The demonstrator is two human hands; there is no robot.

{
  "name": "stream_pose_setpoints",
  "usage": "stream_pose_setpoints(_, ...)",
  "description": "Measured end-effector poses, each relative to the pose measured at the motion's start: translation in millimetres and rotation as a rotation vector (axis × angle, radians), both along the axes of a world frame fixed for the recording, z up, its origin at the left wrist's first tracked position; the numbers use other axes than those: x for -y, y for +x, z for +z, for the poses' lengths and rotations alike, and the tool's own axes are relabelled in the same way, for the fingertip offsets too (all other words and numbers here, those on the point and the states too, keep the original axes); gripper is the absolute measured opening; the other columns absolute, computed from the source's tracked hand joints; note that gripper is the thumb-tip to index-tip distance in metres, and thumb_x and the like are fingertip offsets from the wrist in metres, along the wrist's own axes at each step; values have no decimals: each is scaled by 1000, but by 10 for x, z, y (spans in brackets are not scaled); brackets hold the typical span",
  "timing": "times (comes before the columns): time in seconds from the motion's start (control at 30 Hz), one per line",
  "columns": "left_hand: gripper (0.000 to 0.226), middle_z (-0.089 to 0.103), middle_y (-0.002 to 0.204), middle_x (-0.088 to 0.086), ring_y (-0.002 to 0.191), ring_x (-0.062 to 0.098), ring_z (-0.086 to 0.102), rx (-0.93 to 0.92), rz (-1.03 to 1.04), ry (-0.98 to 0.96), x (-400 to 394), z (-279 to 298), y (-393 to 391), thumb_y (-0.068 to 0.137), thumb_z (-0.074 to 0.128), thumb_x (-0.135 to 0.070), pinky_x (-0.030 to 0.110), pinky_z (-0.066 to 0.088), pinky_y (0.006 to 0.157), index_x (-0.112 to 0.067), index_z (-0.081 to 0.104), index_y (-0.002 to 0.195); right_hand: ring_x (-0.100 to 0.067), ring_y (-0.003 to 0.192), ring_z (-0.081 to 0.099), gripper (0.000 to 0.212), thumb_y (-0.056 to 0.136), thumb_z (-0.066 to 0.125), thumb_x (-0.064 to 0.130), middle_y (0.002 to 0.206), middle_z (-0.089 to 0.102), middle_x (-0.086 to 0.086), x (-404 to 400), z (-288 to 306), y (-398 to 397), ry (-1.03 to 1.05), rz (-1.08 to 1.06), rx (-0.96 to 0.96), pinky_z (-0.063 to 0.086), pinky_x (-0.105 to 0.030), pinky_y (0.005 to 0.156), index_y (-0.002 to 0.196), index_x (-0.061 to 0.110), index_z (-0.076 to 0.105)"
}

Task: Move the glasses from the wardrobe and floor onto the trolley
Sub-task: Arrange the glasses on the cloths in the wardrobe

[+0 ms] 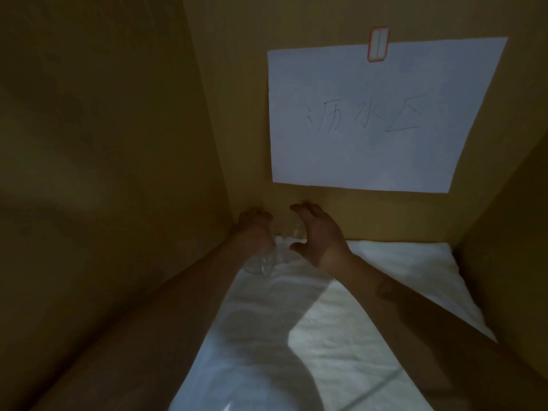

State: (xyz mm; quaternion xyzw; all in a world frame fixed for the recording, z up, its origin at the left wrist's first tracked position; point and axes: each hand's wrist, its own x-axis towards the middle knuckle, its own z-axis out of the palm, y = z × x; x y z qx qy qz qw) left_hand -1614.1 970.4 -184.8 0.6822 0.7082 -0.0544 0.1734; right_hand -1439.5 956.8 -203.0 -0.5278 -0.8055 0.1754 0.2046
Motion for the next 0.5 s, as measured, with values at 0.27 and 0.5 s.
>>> stream_pose_setpoints(0.27, 91, 17, 167, 6, 153, 25, 20, 186, 77, 171, 105, -99, -96, 89, 76, -31, 40, 25, 122, -17, 22, 161, -28, 147, 30, 88, 89, 76, 24, 167, 15, -10, 44, 5, -58, -11, 3, 38, 36, -36, 115, 160, 25, 24)
stream_pose_setpoints(0.5, 80, 26, 162, 10, 146, 32, 28, 114, 79, 342, 384, 12, -54, 93, 66, -44, 42, 34, 115, -19, 26, 158, -33, 146, 26, 97, 85, 76, 38, 166, 14, -10, 193, 79, 52, -21, -77, 82, 30, -39, 116, 160, 35, 14)
